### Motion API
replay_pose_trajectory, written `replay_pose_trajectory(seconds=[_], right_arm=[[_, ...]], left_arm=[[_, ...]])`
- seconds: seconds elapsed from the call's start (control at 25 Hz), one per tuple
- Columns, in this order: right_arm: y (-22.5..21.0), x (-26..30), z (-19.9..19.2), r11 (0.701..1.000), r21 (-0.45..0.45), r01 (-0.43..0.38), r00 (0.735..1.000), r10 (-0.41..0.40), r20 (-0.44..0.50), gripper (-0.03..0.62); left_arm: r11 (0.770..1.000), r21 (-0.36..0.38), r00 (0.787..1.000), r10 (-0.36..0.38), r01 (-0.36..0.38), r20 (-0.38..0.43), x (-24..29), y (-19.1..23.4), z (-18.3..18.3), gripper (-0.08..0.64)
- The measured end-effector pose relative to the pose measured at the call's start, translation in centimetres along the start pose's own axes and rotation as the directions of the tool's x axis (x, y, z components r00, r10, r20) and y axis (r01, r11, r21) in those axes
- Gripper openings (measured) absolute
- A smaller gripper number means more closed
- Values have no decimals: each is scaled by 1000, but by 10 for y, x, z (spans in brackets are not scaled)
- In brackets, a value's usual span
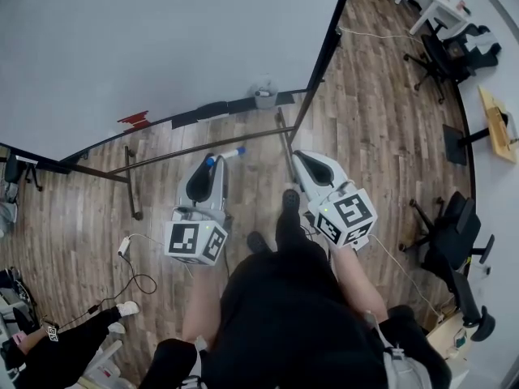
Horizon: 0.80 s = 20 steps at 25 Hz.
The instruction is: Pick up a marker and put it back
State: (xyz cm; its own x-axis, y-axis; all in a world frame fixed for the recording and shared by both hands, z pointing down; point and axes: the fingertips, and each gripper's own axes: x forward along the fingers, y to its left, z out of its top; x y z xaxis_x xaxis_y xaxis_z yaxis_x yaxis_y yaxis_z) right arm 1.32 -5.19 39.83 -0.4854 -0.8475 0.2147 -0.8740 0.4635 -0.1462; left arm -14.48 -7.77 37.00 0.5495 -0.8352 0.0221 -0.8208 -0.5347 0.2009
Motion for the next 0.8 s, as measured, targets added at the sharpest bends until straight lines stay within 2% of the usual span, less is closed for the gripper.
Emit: replay_pose_trajectory(seconds=[0.36, 0.8], right_arm=[[-33, 21, 6, 1000, 12, -13, 1000, 13, -6, 3], [-110, 56, 19, 997, 40, -61, 998, 61, -11, 3]], left_arm=[[1000, 3, 1000, 18, -18, -14, 42, 8, -4, 81], [997, 47, 998, 56, -54, -26, 139, 3, 0, 81]])
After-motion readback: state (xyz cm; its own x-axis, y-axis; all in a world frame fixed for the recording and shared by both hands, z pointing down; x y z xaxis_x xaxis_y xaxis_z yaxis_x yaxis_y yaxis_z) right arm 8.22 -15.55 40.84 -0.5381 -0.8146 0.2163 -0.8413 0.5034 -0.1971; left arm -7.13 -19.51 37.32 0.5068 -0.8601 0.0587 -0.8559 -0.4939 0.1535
